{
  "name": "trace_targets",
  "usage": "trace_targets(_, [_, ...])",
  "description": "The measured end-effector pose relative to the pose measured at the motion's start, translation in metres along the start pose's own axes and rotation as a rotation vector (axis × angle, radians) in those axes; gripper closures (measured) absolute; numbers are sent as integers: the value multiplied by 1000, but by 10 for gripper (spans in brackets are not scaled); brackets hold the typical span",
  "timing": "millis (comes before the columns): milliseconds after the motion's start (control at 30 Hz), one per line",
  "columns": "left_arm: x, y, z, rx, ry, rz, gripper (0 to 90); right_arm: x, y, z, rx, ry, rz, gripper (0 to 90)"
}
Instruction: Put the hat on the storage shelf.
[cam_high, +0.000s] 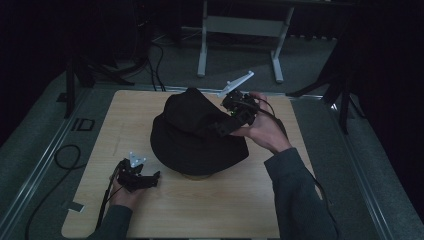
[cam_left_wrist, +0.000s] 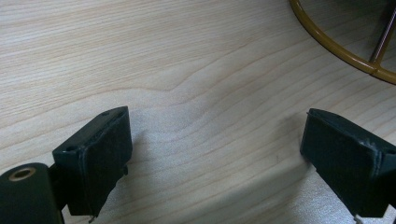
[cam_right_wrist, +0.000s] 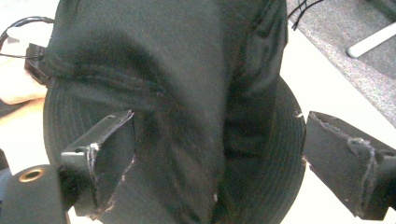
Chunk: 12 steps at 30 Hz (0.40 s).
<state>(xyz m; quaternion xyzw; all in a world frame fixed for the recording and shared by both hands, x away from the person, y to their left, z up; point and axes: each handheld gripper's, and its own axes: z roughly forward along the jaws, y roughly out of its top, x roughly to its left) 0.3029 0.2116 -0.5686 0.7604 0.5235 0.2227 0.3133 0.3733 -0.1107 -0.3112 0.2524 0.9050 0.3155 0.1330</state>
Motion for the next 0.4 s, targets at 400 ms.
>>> trace_targets(400, [0, 0, 0, 1, -1, 1, 94, -2, -5, -14, -20, -24, -17, 103])
